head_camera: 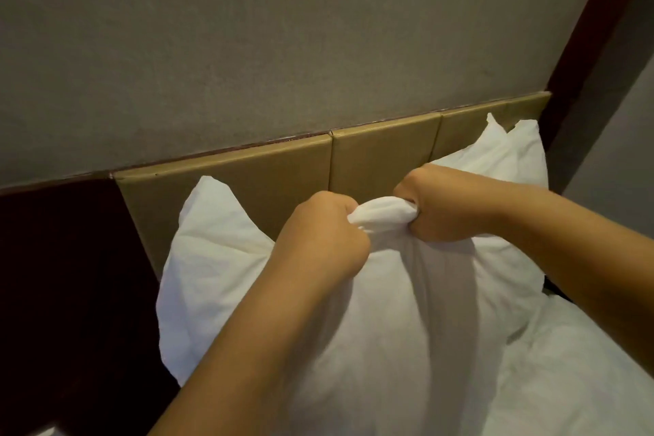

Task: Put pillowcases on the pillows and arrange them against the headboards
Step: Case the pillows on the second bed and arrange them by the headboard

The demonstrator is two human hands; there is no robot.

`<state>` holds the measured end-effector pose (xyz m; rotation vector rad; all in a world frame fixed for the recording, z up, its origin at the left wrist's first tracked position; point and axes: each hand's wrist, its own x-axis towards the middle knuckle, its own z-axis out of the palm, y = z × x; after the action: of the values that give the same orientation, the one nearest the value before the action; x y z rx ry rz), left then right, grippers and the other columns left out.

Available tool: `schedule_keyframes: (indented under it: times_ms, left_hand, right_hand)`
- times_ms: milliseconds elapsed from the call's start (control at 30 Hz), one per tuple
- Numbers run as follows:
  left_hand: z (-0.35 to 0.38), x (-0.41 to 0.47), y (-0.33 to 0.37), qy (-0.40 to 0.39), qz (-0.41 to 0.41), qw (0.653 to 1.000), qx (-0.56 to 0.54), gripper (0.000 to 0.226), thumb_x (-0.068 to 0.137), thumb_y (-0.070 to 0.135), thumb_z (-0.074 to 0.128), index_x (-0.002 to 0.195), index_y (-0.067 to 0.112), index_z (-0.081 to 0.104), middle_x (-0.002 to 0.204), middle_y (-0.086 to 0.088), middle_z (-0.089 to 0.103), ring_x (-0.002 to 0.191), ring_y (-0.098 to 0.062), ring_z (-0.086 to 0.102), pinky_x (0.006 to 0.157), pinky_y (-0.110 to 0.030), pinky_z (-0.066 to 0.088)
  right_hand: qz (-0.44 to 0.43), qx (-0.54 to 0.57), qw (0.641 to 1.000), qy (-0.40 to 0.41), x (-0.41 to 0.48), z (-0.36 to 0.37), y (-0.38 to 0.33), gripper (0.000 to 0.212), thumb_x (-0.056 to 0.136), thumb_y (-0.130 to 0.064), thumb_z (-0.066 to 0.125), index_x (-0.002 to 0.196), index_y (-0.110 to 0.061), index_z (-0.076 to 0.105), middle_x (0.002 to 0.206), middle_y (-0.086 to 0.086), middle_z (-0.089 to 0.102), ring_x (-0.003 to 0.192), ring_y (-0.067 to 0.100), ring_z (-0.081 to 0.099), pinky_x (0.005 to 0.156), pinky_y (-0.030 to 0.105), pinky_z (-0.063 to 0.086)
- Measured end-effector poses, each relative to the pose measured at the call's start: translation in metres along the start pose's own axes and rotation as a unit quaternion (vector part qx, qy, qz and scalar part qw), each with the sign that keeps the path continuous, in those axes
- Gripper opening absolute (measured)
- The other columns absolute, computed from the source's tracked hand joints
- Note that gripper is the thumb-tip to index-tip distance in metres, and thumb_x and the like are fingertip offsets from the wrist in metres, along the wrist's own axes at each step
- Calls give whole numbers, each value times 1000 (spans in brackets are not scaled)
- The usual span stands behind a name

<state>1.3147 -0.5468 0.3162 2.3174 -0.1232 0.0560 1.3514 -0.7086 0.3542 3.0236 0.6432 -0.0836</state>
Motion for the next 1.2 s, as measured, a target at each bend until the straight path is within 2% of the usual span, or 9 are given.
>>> schedule_keyframes:
  times_ms: [167, 367, 500, 567, 700, 800, 900, 1033, 1200]
  left_hand:
    - [31, 31, -20, 32, -64, 995, 63, 21, 86, 15, 67, 105, 22, 64, 95, -2, 61, 91, -21, 58, 88, -38, 53]
    - [44, 68, -55, 107, -105, 981, 123, 12, 86, 18, 65, 88, 27, 58, 86, -1, 60, 85, -24, 60, 80, -38, 54]
    - [52, 82, -77, 57, -151, 972, 169, 8, 87, 22, 67, 89, 22, 59, 88, -2, 61, 82, -23, 60, 79, -37, 54]
    - [56, 86, -83, 46, -154, 972, 173, 11, 88, 24, 68, 95, 21, 60, 88, -1, 59, 83, -20, 59, 77, -33, 52]
    - [58, 89, -80, 29, -157, 972, 171, 8, 89, 24, 66, 91, 22, 58, 88, -2, 57, 86, -22, 59, 77, -32, 50]
    - [65, 87, -73, 2, -135, 976, 168, 7, 89, 20, 64, 87, 21, 58, 82, -2, 57, 81, -21, 57, 73, -31, 49]
    - [74, 79, -64, 15, -93, 985, 144, 11, 88, 14, 63, 80, 21, 58, 75, 0, 55, 76, -19, 56, 68, -28, 47]
    - [61, 79, -47, 83, -52, 988, 122, 21, 80, 1, 56, 66, 17, 55, 66, -1, 53, 68, -21, 54, 60, -31, 44]
    - [40, 81, -40, 130, -25, 985, 113, 22, 83, 3, 61, 69, 20, 56, 65, 4, 49, 72, -19, 54, 64, -28, 46]
  right_hand:
    - [1, -2, 1000, -10, 38, 38, 16, 27, 75, -9, 62, 59, -24, 47, 60, -6, 49, 66, 24, 53, 57, 29, 42]
    - [-37, -33, 996, 75, 85, 65, 21, 14, 80, -12, 58, 75, -22, 49, 77, -2, 51, 74, 21, 45, 72, 27, 27]
    - [-17, -15, 999, 39, 102, 85, 24, 12, 86, -9, 53, 91, -18, 60, 91, 4, 61, 89, 26, 58, 79, 33, 41]
    - [-6, -1, 1000, 21, 103, 94, 24, 16, 88, -9, 53, 101, -13, 63, 98, 7, 64, 84, 24, 55, 80, 34, 46]
    - [5, 32, 999, 35, 96, 96, 32, 11, 87, -7, 56, 95, -15, 53, 92, 6, 58, 80, 22, 53, 72, 32, 48]
    - [8, 4, 999, 30, 91, 100, 39, 30, 83, -13, 63, 110, -16, 49, 108, 7, 59, 96, 24, 54, 84, 37, 51]
    - [15, -94, 995, -6, 91, 109, 41, 34, 85, -28, 62, 117, -21, 54, 121, 6, 51, 115, 26, 45, 97, 41, 38]
    - [25, -102, 994, 24, 90, 111, 39, 19, 88, -18, 53, 104, -17, 62, 110, 4, 65, 102, 27, 61, 83, 34, 41]
    - [16, -131, 982, 132, 100, 89, 34, 16, 90, -15, 51, 100, -14, 62, 105, 6, 65, 98, 28, 60, 72, 32, 32]
